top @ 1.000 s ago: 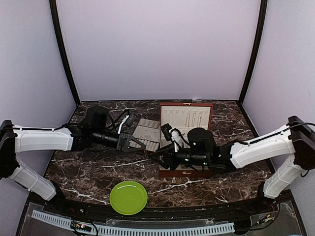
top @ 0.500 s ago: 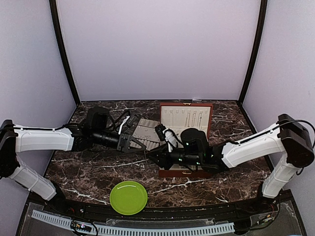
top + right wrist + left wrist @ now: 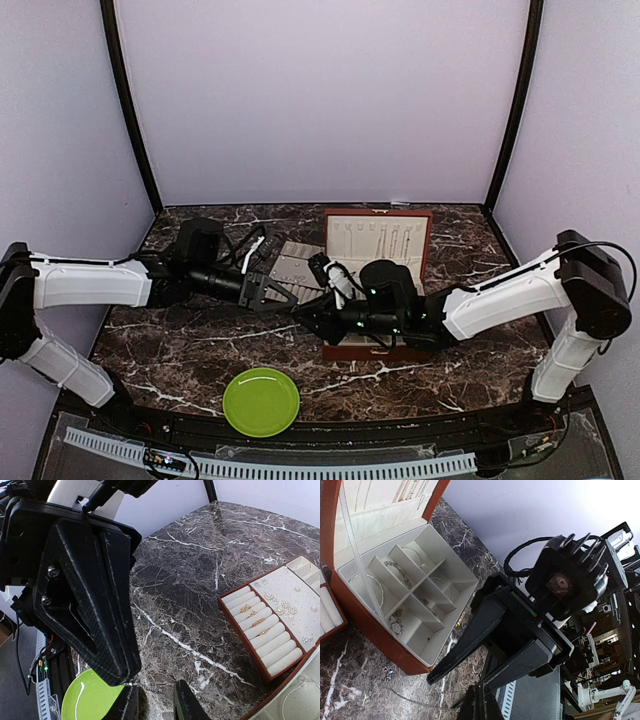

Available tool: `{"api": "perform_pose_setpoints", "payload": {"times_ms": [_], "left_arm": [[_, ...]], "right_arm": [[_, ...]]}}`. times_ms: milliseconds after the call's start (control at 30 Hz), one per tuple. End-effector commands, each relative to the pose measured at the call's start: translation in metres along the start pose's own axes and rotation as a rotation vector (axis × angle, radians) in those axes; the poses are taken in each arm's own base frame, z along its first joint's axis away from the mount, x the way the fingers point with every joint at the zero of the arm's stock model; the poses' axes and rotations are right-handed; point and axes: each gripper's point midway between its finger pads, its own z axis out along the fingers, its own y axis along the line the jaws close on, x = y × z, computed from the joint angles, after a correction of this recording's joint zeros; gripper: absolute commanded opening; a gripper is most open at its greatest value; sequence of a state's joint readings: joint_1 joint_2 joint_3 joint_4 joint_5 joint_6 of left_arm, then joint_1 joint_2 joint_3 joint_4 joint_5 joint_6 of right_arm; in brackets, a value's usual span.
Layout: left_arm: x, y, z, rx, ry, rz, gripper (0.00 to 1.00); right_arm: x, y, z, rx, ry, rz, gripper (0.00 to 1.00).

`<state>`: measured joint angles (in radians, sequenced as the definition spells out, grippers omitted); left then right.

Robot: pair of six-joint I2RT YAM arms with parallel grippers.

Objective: Organize the mixed jewelry
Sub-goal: Pass from the left arm to the right

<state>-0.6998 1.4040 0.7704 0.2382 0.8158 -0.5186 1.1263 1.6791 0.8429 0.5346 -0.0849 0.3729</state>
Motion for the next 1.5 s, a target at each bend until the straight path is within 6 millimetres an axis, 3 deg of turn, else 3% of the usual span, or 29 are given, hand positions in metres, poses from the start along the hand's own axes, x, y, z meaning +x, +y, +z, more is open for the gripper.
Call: {"api": "perform_pose_setpoints", "payload": {"times_ms": [0, 100, 200, 533, 733, 833, 1067, 1467], "left_arm": [[-0.014, -0.016, 0.000, 0.040, -0.024, 0.044, 0.00], [-0.014, -0.016, 0.000, 0.041, -0.022, 0.043, 0.00], [-0.015, -0.015, 0.001, 0.037, -0.024, 0.043, 0.00], [-0.016, -0.015, 0.001, 0.036, -0.034, 0.049, 0.00], [-0.018, -0.006, 0.001, -0.003, -0.060, 0.066, 0.43], [-0.019, -0.001, 0.000, -0.025, -0.082, 0.092, 0.50], [-0.024, 0.010, 0.002, -0.135, -0.147, 0.196, 0.51], [-0.023, 0.012, 0.023, -0.172, -0.172, 0.265, 0.40]], "right_arm": [[-0.013, 0.012, 0.006, -0.041, -0.032, -0.024, 0.24], [-0.014, 0.013, 0.007, -0.044, -0.037, -0.025, 0.16], [-0.020, 0.013, 0.004, -0.040, -0.061, -0.021, 0.00], [-0.038, -0.005, -0.014, 0.077, -0.157, 0.020, 0.00], [-0.057, -0.009, -0.031, 0.129, -0.218, 0.025, 0.00], [-0.068, -0.007, -0.040, 0.132, -0.244, 0.028, 0.00], [-0.081, -0.004, -0.055, 0.137, -0.273, 0.049, 0.00], [-0.089, -0.002, -0.069, 0.141, -0.298, 0.071, 0.00]]}}
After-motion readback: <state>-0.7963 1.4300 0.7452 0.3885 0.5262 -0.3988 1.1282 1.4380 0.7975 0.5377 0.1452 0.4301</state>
